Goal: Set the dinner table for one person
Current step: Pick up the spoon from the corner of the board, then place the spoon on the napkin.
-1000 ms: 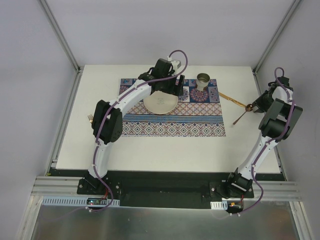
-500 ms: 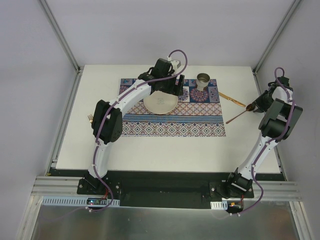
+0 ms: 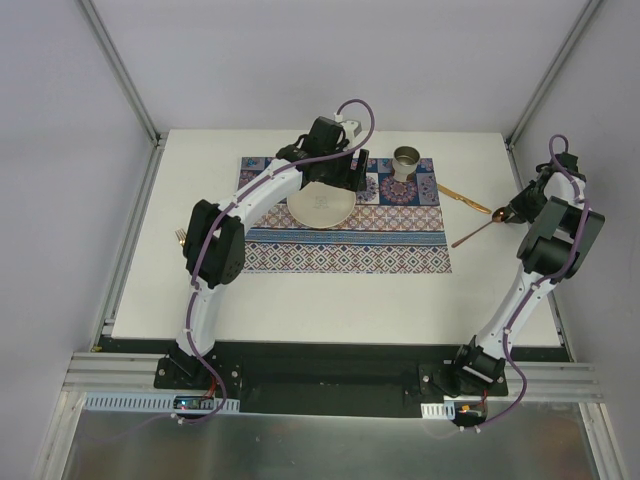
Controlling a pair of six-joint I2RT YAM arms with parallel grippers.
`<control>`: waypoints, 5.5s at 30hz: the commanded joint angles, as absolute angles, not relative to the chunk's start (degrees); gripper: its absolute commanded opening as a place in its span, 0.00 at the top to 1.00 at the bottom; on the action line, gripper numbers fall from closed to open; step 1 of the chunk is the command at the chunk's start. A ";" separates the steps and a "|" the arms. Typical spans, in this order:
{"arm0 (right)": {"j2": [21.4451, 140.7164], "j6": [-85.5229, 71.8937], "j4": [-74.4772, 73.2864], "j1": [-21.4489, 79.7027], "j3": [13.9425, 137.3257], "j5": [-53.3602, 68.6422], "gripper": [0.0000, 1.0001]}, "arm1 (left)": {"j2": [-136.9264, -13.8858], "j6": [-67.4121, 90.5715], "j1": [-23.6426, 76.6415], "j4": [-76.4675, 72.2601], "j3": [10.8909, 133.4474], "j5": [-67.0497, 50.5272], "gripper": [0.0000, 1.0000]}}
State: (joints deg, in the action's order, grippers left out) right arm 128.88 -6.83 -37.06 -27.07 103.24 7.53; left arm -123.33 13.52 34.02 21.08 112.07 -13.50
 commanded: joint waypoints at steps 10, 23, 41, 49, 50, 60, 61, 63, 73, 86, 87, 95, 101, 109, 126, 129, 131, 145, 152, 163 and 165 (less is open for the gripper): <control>131.66 -9.58 -35.68 -27.33 105.91 8.52 0.92 | -121.82 14.94 33.57 21.01 112.15 -15.99 0.22; 128.06 -9.67 -34.19 -27.33 103.19 10.11 0.99 | -123.31 15.91 34.45 21.01 112.94 -16.61 0.22; 108.64 -13.18 -26.02 -27.42 84.83 16.34 0.99 | -125.25 14.77 36.82 18.19 109.16 -13.45 0.22; 103.54 -15.03 -25.05 -26.11 82.62 19.25 0.99 | -122.26 14.33 39.02 16.79 104.51 -10.02 0.22; 103.27 -15.29 -24.96 -25.67 82.36 19.51 0.99 | -121.99 14.24 39.20 16.61 104.24 -9.85 0.22; 103.01 -15.91 -22.76 -14.60 78.49 19.78 1.00 | -119.53 11.87 39.64 16.61 103.80 -7.91 0.21; 103.36 -15.73 -22.68 -12.24 78.66 19.34 0.99 | -119.18 11.43 39.64 16.61 103.71 -7.82 0.21; 104.32 -15.30 -23.37 -10.03 79.19 19.16 0.99 | -118.39 11.25 39.64 16.61 103.71 -7.65 0.21; 109.77 -14.94 -23.03 1.83 80.77 20.74 1.00 | -116.02 10.90 39.64 16.61 102.31 -6.07 0.20; 119.25 -10.37 -27.42 6.24 92.88 22.85 0.99 | -116.19 10.99 39.55 16.61 102.22 -4.57 0.20; 119.88 -9.94 -27.77 6.33 93.68 23.03 0.99 | -116.28 10.99 39.55 16.61 102.13 -4.48 0.20; 127.52 -4.05 -35.85 6.59 106.16 24.43 1.00 | -116.63 10.90 39.55 16.61 101.87 -4.04 0.20; 130.25 -0.26 -41.30 6.59 111.88 26.10 0.99 | -116.98 10.81 39.55 16.61 102.04 -3.78 0.20; 131.13 5.80 -44.12 6.68 114.61 28.73 0.99 | -117.16 11.07 39.55 16.70 101.95 -4.22 0.20; 131.83 10.99 -45.44 8.43 114.08 29.97 0.99 | -117.25 11.42 39.55 16.61 101.60 -4.04 0.21; 132.27 10.37 -44.83 8.79 114.08 29.71 1.00 | -117.07 11.16 39.55 16.52 101.25 -3.69 0.21; 132.89 9.85 -44.21 9.14 114.35 29.36 0.99 | -116.98 10.81 39.46 16.61 101.16 -3.43 0.21; 137.28 9.75 -46.49 10.11 119.88 28.92 1.00 | -118.21 10.28 38.94 16.70 102.13 -3.78 0.20; 137.55 9.49 -46.14 10.19 119.97 28.04 0.99 | -118.48 10.20 38.76 16.53 102.66 -4.04 0.20; 138.87 8.09 -46.50 10.11 123.48 25.93 0.99 | -118.74 10.37 38.76 16.52 102.13 -4.39 0.20; 139.31 7.74 -46.49 10.11 124.19 25.75 0.99 | -118.65 10.28 38.67 16.52 101.95 -4.31 0.20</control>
